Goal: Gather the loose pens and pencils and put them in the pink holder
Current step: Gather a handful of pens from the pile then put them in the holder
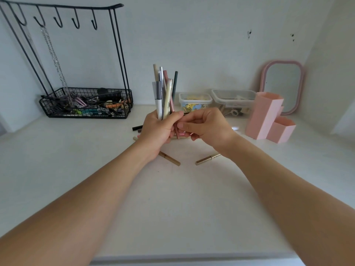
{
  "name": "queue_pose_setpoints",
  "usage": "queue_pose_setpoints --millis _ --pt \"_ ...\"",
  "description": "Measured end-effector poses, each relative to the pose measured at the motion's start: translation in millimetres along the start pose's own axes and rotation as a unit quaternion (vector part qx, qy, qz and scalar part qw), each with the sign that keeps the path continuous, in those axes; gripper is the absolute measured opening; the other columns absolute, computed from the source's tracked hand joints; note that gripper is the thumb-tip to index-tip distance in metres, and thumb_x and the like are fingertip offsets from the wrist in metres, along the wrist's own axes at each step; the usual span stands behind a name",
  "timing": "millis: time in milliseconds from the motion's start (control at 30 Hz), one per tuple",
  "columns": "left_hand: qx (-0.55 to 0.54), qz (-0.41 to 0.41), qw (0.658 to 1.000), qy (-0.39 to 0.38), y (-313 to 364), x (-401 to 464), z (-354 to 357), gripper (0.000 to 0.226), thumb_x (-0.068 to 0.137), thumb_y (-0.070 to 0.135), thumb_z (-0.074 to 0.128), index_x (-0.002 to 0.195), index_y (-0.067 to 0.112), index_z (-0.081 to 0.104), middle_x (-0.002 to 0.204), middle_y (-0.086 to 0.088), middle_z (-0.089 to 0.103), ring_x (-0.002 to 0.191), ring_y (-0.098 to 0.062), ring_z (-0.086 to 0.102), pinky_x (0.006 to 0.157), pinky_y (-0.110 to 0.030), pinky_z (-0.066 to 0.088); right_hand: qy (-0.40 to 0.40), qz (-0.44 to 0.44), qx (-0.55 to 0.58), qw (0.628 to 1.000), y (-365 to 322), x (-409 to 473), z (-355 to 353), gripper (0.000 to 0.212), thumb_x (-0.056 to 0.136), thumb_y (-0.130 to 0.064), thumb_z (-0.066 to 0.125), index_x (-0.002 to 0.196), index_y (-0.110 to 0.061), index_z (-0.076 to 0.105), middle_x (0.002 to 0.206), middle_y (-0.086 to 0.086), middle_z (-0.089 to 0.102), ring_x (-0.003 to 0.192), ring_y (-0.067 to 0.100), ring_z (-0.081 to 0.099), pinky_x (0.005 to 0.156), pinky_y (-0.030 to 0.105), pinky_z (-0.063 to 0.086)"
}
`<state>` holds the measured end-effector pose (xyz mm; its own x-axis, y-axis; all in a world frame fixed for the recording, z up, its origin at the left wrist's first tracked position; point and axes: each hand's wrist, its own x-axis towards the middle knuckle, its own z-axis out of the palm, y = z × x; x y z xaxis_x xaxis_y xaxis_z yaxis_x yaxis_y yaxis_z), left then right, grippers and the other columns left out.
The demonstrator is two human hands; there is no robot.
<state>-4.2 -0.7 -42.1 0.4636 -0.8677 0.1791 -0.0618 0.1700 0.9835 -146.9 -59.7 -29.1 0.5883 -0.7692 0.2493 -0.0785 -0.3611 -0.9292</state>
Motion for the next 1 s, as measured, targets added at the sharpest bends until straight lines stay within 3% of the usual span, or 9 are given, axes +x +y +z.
queue_pose_setpoints --millis 67,133,200,267,500,700,800,900,1000 --pt "0.005 0.0 1.0 0.019 -1 2 -1 0.024 0.088 0.03 0.074 0.072 0.019 0.059 0.054 0.006 0.051 0.048 -0.01 0.05 0.043 -0.02 0.034 0.008 0.008 -0.025 1.0 0 2 -4 0.01 0.085 -0.009 0.076 0.093 -0.004 0.076 0.072 0.007 0.073 0.057 0.008 0.063 0.053 0.021 0.049" --pt "0.006 -0.003 0.999 0.032 -1 5 -3 0.024 0.089 0.033 0.072 0.072 0.021 0.058 0.059 0.004 0.053 0.056 -0.013 0.054 0.048 -0.023 0.038 0.055 -0.013 -0.155 0.986 2 6 -15 0.006 0.085 -0.013 0.076 0.089 -0.01 0.077 0.073 0.006 0.073 0.056 0.005 0.061 0.054 0.017 0.049" --pt "0.003 -0.007 0.999 0.033 -1 6 -6 0.026 0.09 0.033 0.068 0.069 0.021 0.057 0.062 0.004 0.056 0.061 -0.014 0.056 0.051 -0.025 0.038 0.082 -0.037 -0.321 0.943 6 10 -31 0.003 0.082 -0.015 0.075 0.085 -0.014 0.076 0.076 -0.002 0.072 0.06 0.001 0.061 0.063 0.016 0.051" --pt "-0.006 -0.009 1.0 0.028 0 6 -8 0.029 0.091 0.032 0.066 0.065 0.022 0.057 0.065 0.004 0.059 0.062 -0.014 0.055 0.049 -0.024 0.038 0.068 -0.014 -0.421 0.905 12 11 -49 0.005 0.079 -0.017 0.077 0.084 -0.017 0.075 0.084 -0.003 0.072 0.074 0.011 0.066 0.076 0.029 0.056" --pt "-0.022 -0.019 0.999 0.038 2 8 -11 0.019 0.095 0.029 0.06 0.083 0.019 0.05 0.054 0.005 0.056 0.069 -0.015 0.075 0.044 -0.02 0.042 0.009 0.034 -0.535 0.844 19 12 -59 0.01 0.083 -0.02 0.074 0.093 -0.016 0.074 0.1 0.007 0.072 0.093 0.027 0.067 0.086 0.04 0.056" --pt "-0.053 -0.039 0.997 0.035 3 9 -10 0.026 0.097 0.032 0.062 0.078 0.018 0.051 0.055 0.002 0.055 0.054 -0.014 0.059 0.045 -0.026 0.049 0.002 0.044 -0.51 0.859 21 13 -61 0.013 0.077 -0.018 0.08 0.084 -0.02 0.07 0.101 0.007 0.068 0.091 0.028 0.065 0.084 0.04 0.054" --pt "-0.035 -0.032 0.999 0.024 1 8 -11 0.026 0.095 0.032 0.066 0.078 0.021 0.051 0.051 0.005 0.051 0.051 -0.014 0.05 0.042 -0.023 0.039 -0.003 0.046 -0.485 0.873 20 13 -63 0.013 0.077 -0.013 0.08 0.084 -0.016 0.069 0.099 0.007 0.068 0.087 0.025 0.063 0.08 0.035 0.052" --pt "-0.035 -0.026 0.999 0.003 1 7 -11 0.022 0.095 0.028 0.069 0.083 0.022 0.052 0.05 0.006 0.048 0.047 -0.012 0.044 0.04 -0.021 0.03 0.025 0.03 -0.393 0.919 13 12 -61 0.01 0.081 -0.009 0.077 0.085 -0.014 0.069 0.087 0.003 0.069 0.065 0.008 0.056 0.06 0.018 0.044" --pt "-0.037 -0.021 0.999 -0.013 1 6 -11 0.024 0.093 0.026 0.072 0.08 0.023 0.051 0.053 0.005 0.049 0.048 -0.011 0.045 0.041 -0.022 0.031 0.036 0.014 -0.251 0.967 -1 8 -51 0.007 0.086 -0.01 0.074 0.091 -0.007 0.071 0.075 0.001 0.068 0.059 0.009 0.056 0.059 0.013 0.046"
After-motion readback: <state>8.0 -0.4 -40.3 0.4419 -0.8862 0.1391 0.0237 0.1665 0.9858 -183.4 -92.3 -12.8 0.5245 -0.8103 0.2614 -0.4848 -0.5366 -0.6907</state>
